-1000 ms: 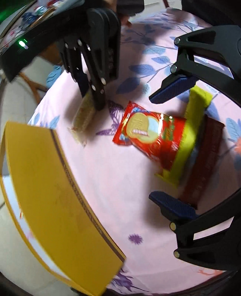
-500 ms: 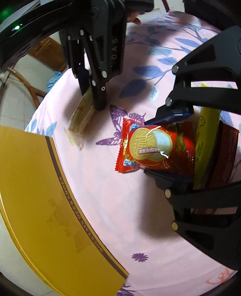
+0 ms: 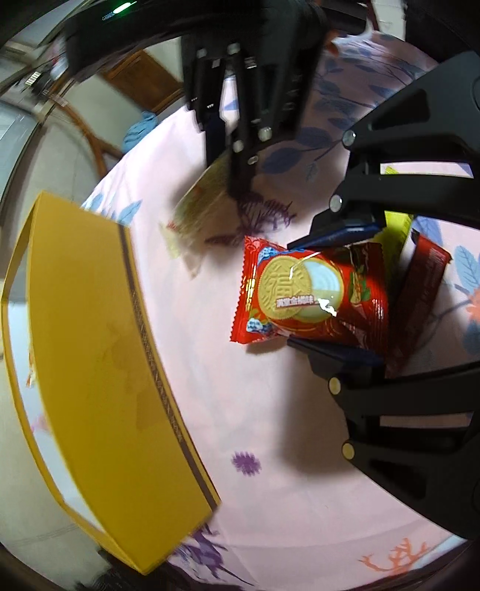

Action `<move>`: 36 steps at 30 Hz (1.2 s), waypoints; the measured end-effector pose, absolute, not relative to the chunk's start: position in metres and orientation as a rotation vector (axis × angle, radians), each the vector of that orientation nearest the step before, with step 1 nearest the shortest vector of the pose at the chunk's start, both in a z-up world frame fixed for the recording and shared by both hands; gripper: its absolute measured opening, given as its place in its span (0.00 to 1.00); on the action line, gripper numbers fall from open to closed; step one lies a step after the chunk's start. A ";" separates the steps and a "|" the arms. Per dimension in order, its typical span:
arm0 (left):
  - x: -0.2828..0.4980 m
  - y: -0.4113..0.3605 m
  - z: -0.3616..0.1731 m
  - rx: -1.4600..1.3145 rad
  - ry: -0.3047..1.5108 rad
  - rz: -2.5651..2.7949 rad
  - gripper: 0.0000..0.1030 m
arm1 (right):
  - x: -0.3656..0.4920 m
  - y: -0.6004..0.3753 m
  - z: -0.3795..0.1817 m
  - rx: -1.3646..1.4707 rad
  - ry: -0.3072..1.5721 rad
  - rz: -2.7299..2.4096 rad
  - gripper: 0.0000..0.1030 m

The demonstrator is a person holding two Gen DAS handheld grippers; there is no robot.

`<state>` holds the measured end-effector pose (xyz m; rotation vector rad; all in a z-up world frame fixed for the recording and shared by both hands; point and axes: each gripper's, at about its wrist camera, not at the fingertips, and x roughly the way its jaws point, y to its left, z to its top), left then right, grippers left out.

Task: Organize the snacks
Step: 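Carry the sesame bar and biscuit pack into the yellow box and open both grippers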

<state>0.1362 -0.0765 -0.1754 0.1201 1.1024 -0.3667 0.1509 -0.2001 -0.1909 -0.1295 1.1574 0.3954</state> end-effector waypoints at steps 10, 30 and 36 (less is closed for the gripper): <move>0.137 -0.027 -0.134 0.001 1.067 -0.188 0.44 | 0.131 -0.175 -0.151 -0.108 1.105 0.462 0.28; 0.269 0.018 -0.008 -0.105 0.905 -0.025 0.44 | 0.237 -0.148 -0.040 0.019 0.926 0.413 0.28; 0.310 0.026 -0.002 -0.115 0.894 0.017 0.47 | 0.279 -0.146 -0.016 0.011 0.864 0.344 0.30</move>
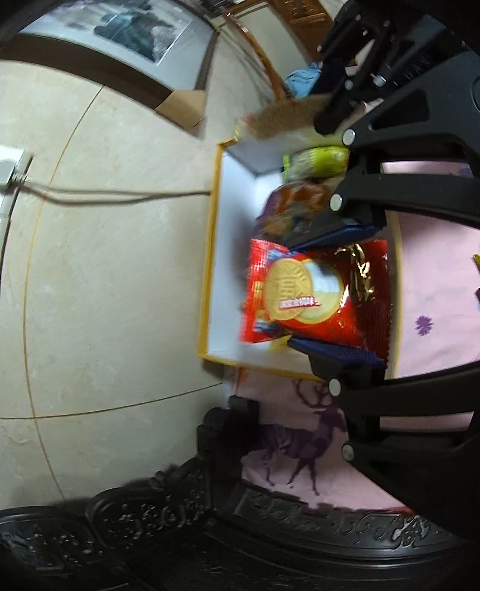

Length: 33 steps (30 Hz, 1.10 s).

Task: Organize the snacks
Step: 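Carry the sesame bar and biscuit pack into the yellow box and open both grippers, then grasp the yellow candy bar with the right gripper while the left grasps the red candy bar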

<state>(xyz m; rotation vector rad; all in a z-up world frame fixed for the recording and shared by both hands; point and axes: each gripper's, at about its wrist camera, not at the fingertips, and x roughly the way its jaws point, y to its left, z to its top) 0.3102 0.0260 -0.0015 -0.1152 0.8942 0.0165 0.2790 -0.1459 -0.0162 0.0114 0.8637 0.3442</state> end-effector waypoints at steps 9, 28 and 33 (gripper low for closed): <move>0.309 0.054 0.017 -0.177 0.844 0.082 0.96 | 0.299 -0.156 -0.014 -0.024 0.866 0.280 0.58; 0.080 0.044 -0.154 -0.106 1.144 0.080 0.96 | 0.069 -0.125 -0.178 -0.201 1.196 0.577 0.58; 0.075 0.043 -0.145 -0.090 1.120 0.083 0.96 | 0.076 -0.122 -0.184 -0.209 1.188 0.520 0.58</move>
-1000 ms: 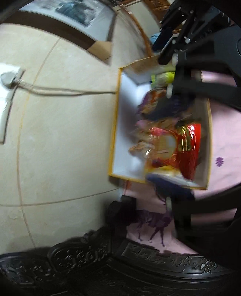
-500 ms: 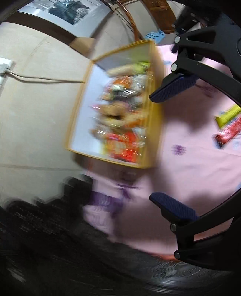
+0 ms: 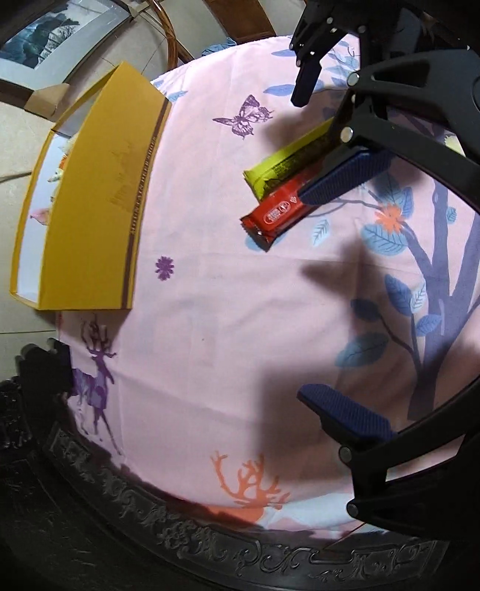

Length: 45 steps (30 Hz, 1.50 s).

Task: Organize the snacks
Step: 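Grasp the yellow candy bar with the right gripper while the left grasps the red candy bar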

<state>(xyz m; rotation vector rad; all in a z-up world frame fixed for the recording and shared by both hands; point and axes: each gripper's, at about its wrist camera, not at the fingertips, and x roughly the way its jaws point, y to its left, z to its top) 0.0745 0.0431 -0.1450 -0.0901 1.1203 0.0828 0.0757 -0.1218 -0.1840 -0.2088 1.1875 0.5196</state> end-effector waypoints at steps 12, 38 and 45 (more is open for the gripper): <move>0.074 0.026 -0.142 -0.053 1.133 0.049 0.96 | 0.074 -0.105 -0.207 -0.269 1.185 0.519 0.21; 0.110 -0.023 -0.208 -0.166 1.231 0.054 0.89 | 0.083 -0.164 -0.207 -0.129 1.220 0.371 0.21; 0.102 -0.022 -0.204 -0.111 1.216 0.112 0.59 | 0.082 -0.162 -0.208 -0.132 1.222 0.358 0.21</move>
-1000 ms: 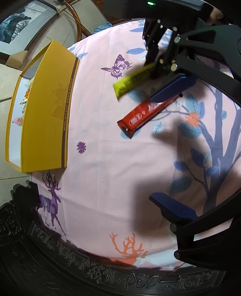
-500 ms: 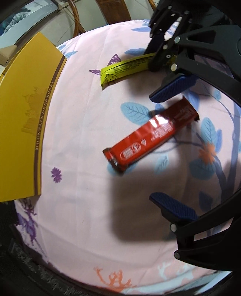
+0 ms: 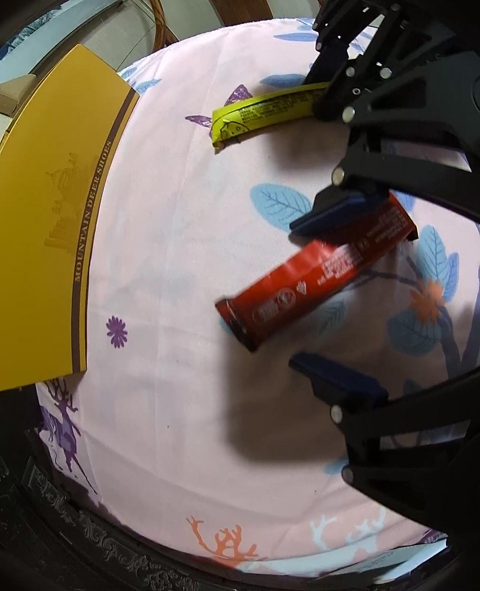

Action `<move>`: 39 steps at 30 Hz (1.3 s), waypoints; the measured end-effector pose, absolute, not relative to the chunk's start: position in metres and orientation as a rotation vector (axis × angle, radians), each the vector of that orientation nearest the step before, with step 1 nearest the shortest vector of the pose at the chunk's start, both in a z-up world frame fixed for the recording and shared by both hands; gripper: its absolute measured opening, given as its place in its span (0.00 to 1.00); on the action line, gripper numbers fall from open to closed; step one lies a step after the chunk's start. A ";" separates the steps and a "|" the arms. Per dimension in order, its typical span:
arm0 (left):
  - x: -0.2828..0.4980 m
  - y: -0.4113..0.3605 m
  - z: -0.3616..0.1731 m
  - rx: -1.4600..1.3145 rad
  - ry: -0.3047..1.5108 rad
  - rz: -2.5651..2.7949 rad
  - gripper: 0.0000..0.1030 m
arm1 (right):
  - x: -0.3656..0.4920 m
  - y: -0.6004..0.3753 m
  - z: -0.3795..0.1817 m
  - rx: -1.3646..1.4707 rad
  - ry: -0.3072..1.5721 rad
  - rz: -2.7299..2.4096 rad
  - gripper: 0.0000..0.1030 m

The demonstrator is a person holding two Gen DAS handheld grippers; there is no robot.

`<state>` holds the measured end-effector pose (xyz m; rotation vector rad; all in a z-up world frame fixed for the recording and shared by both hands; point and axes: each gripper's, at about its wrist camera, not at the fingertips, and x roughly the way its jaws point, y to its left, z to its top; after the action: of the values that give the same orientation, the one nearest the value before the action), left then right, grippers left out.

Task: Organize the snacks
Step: 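Grasp the yellow candy bar with the right gripper while the left grasps the red candy bar, then carry both candy bars into the yellow box and open both grippers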

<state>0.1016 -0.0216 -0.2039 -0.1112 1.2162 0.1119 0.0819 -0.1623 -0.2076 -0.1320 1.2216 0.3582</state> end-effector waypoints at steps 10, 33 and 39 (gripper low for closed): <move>0.097 -0.044 -0.198 -0.063 1.180 0.051 0.24 | 0.080 -0.152 -0.209 -0.156 1.211 0.336 0.22; 0.115 -0.007 -0.148 -0.165 1.086 0.047 0.23 | 0.096 -0.155 -0.156 -0.073 1.091 0.331 0.20; 0.147 -0.001 -0.083 -0.159 0.940 0.042 0.23 | 0.127 -0.157 -0.108 0.004 1.015 0.359 0.20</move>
<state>0.1467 -0.0011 -0.0830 -0.1593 0.9398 0.0419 0.1270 -0.1572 -0.1077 0.0039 1.0153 0.3587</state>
